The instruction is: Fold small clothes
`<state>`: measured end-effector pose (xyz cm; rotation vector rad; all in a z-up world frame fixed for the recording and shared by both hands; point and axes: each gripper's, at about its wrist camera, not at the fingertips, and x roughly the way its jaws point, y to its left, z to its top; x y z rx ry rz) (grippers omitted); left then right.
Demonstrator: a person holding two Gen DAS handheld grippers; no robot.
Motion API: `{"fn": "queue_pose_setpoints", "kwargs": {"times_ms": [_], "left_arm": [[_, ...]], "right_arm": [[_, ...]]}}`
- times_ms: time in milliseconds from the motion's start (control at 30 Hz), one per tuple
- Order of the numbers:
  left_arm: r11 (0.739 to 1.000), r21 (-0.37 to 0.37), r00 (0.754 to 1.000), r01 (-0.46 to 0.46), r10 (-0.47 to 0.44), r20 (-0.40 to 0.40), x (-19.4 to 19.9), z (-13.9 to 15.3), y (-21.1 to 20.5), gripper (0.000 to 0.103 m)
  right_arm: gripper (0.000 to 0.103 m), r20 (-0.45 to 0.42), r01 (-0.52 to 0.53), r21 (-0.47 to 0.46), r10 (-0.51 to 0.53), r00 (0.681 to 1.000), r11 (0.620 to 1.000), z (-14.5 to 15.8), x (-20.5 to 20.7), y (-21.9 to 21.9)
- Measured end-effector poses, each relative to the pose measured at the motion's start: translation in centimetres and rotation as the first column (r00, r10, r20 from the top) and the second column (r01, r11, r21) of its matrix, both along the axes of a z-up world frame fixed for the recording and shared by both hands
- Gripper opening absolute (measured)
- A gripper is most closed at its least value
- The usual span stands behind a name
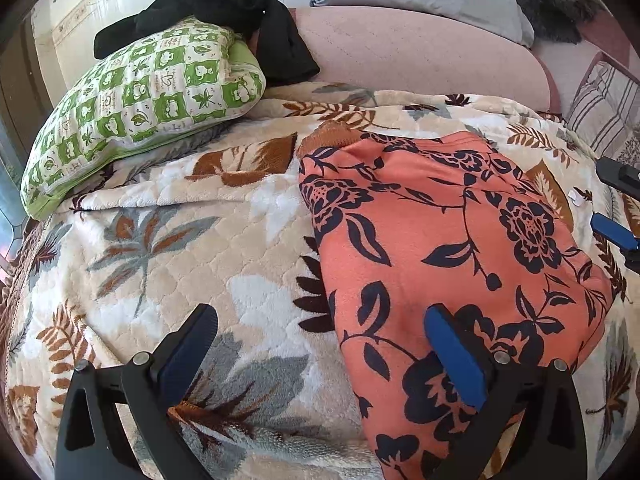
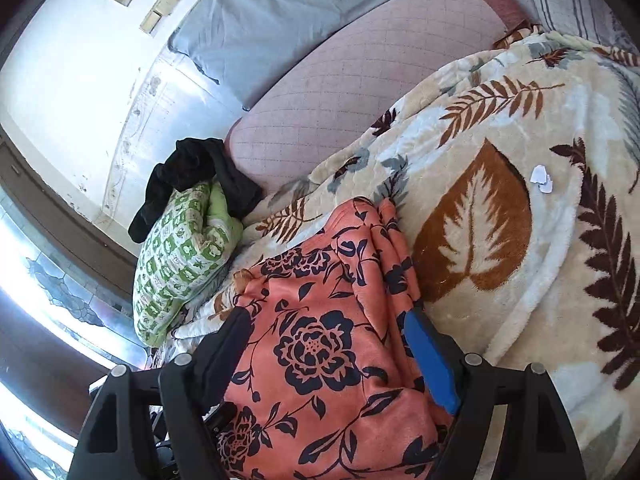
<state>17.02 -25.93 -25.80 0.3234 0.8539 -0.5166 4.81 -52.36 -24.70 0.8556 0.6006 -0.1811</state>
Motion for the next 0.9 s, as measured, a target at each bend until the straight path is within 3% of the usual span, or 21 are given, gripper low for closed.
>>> {"fn": "queue_pose_setpoints", "kwargs": {"times_ms": [367,800,900], "left_arm": [[0.998,-0.052,0.999,0.024,-0.022,0.042,-0.9,1.9,0.1,0.103],[0.998,-0.069,0.999,0.004,-0.002,0.037,-0.5,2.5,1.1,0.103],[0.998,-0.068,1.0,-0.017,0.017,0.005,0.3,2.1,1.4,0.103]], "right_arm": [[0.082,0.007,-0.012,-0.027,0.012,1.0,1.0,1.3,-0.7,0.2],[0.082,0.011,-0.027,-0.055,0.027,1.0,0.998,2.5,-0.7,1.3],[0.082,-0.006,-0.036,-0.022,0.036,0.999,0.999,1.7,-0.3,1.0]]}}
